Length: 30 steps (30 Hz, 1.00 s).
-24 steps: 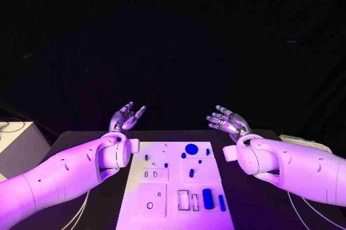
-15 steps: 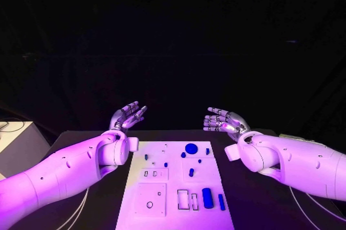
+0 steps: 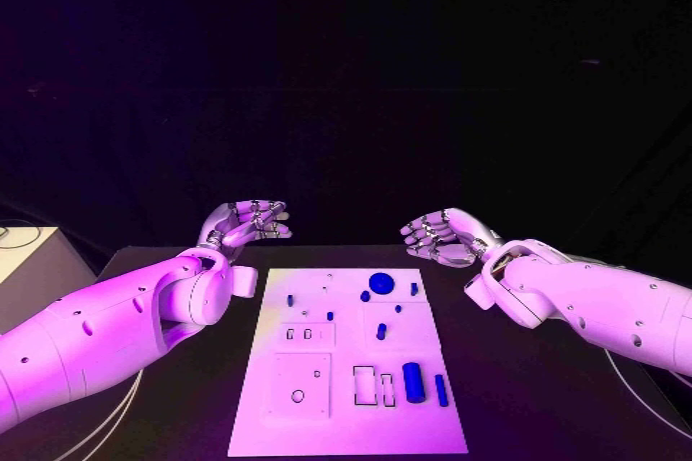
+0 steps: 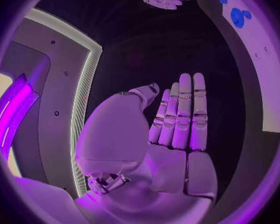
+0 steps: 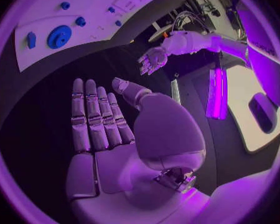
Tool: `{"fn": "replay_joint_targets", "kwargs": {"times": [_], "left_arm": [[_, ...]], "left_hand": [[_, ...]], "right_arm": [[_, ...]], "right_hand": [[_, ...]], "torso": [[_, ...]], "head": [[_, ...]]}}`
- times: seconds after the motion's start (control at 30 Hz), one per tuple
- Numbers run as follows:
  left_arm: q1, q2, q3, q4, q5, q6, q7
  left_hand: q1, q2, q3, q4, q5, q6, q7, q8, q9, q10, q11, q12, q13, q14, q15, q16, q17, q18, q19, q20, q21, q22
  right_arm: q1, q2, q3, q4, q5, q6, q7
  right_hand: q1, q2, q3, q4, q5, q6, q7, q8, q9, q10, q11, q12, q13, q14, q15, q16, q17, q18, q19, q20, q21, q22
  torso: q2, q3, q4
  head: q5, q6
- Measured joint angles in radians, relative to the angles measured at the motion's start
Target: Assemble the parts on the task board
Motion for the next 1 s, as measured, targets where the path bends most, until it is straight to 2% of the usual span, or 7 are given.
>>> {"fn": "replay_joint_targets", "kwargs": {"times": [0.23,0.4,0.43,0.5,0.57,0.7,1.0], "left_arm": [[-0.001,-0.062,0.034,0.099,-0.024,0.056,-0.023],[-0.002,-0.104,0.048,0.156,-0.039,0.087,-0.041],[-0.002,-0.113,0.051,0.169,-0.043,0.093,-0.046],[-0.002,-0.126,0.055,0.188,-0.048,0.1,-0.052],[-0.002,-0.137,0.061,0.207,-0.057,0.106,-0.059],[-0.002,-0.152,0.073,0.234,-0.08,0.114,-0.071],[-0.002,-0.168,0.089,0.28,-0.115,0.122,-0.09]], "left_hand": [[-0.025,-0.028,0.077,-0.075,0.004,0.021,-0.006,0.009,0.033,0.04,-0.019,-0.023,0.003,0.048,-0.026,0.199,0.2,0.0,0.039,-0.038,0.184,0.11],[-0.078,-0.038,0.086,-0.076,0.004,0.019,-0.008,0.009,0.053,0.048,-0.019,-0.028,0.012,0.033,-0.032,0.311,0.296,0.0,0.019,-0.043,0.277,0.172],[-0.081,-0.036,0.086,-0.076,0.004,0.017,-0.01,0.009,0.057,0.048,-0.019,-0.028,0.013,0.031,-0.032,0.323,0.305,0.0,0.019,-0.043,0.287,0.178],[-0.083,-0.038,0.086,-0.076,0.004,0.017,-0.01,0.009,0.062,0.047,-0.019,-0.028,0.016,0.031,-0.032,0.344,0.32,0.0,0.014,-0.041,0.303,0.188],[-0.087,-0.04,0.086,-0.076,0.004,0.016,-0.011,0.009,0.065,0.048,-0.02,-0.028,0.018,0.031,-0.032,0.356,0.329,0.0,0.012,-0.043,0.313,0.195],[-0.097,-0.044,0.08,-0.07,0.004,0.008,-0.008,0.009,0.071,0.065,-0.023,-0.019,0.028,0.031,-0.032,0.386,0.348,0.0,0.012,-0.043,0.339,0.21],[-0.105,-0.044,0.076,-0.066,0.004,0.004,-0.012,0.009,0.077,0.065,-0.023,-0.012,0.034,0.035,-0.036,0.405,0.363,0.0,0.012,-0.043,0.353,0.221]], "right_arm": [[0.025,0.01,0.005,0.031,-0.28,0.015,-0.122],[0.04,0.026,0.005,0.049,-0.452,0.036,-0.224],[0.043,0.032,0.005,0.052,-0.489,0.042,-0.246],[0.045,0.043,0.006,0.054,-0.542,0.051,-0.279],[0.047,0.055,0.006,0.056,-0.597,0.06,-0.312],[0.048,0.074,0.006,0.057,-0.685,0.071,-0.366],[0.049,0.111,0.006,0.057,-0.811,0.077,-0.459]], "right_hand": [[0.019,-0.009,-0.032,-0.017,0.018,0.105,-0.016,0.005,0.011,0.118,-0.044,0.0,0.002,0.211,-0.07,0.109,0.105,0.0,0.112,-0.08,0.208,0.125],[-0.003,-0.031,-0.024,-0.005,0.018,0.145,-0.039,0.002,0.021,0.169,-0.07,-0.006,0.008,0.316,-0.104,0.272,0.251,0.0,0.176,-0.108,0.364,0.234],[-0.008,-0.036,-0.02,0.0,0.018,0.15,-0.044,-0.001,0.024,0.175,-0.076,-0.006,0.01,0.33,-0.108,0.321,0.295,0.0,0.193,-0.113,0.404,0.272],[-0.038,-0.085,0.021,0.032,0.018,0.174,-0.055,-0.015,0.046,0.203,-0.089,-0.011,0.022,0.367,-0.124,0.614,0.611,-0.019,0.313,-0.129,0.664,0.565],[-0.05,-0.102,0.04,0.048,0.018,0.178,-0.058,-0.019,0.055,0.197,-0.09,-0.012,0.021,0.373,-0.127,0.782,0.718,-0.024,0.34,-0.129,0.763,0.658],[-0.057,-0.12,0.053,0.062,0.018,0.173,-0.053,-0.031,0.062,0.171,-0.083,-0.012,0.011,0.377,-0.124,0.896,0.825,-0.041,0.376,-0.126,0.853,0.777],[-0.067,-0.15,0.023,0.097,-0.014,0.143,-0.049,-0.05,0.072,0.129,-0.076,-0.012,0.007,0.38,-0.12,1.04,0.957,-0.056,0.435,-0.117,0.993,0.966]], "torso": [[0.027,0.0026,-0.0001],[0.049,0.0025,-0.0001],[0.053,0.0025,0.0001],[0.062,0.0018,0.0006],[0.071,0.0014,0.0017],[0.087,0.0006,0.0062],[0.112,-0.0036,0.0207]], "head": [[0.003,-0.002],[-0.002,0.0],[-0.002,0.002],[-0.004,0.008],[-0.007,0.014],[-0.01,0.021],[-0.018,0.021]]}}
